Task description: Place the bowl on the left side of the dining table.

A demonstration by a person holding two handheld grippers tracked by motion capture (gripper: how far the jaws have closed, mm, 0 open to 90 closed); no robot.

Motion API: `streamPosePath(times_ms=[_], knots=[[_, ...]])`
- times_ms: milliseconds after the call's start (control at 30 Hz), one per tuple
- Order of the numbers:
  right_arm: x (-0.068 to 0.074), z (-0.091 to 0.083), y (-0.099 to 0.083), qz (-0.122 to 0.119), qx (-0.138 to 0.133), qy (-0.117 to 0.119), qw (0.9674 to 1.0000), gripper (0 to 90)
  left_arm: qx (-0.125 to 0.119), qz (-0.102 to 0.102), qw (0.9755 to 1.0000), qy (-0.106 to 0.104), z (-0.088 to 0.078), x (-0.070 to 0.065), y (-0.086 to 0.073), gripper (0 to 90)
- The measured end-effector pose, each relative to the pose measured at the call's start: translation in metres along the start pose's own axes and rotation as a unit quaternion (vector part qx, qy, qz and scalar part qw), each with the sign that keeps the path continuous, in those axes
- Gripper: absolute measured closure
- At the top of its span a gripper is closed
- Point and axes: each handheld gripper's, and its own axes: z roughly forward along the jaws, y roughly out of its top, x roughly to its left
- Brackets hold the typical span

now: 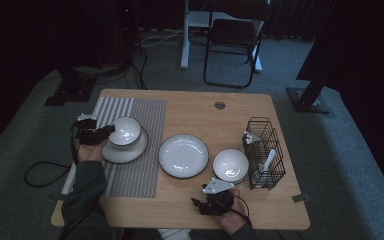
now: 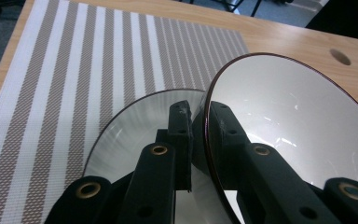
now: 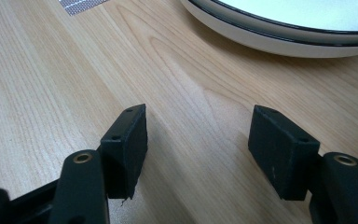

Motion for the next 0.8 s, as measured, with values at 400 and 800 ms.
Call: streamPosePath(times_ms=[400,800], knots=[[0.0,0.0,0.0,0.0,0.0,0.0,1.0,37.0,0.014,-0.013,0.9997,0.018,0.007,0.013,-0.014,81.6],[0.0,0.0,0.0,0.001,0.0,-0.001,1.0,37.1,0.019,-0.023,0.9995,0.015,0.014,0.016,-0.019,81.2]])
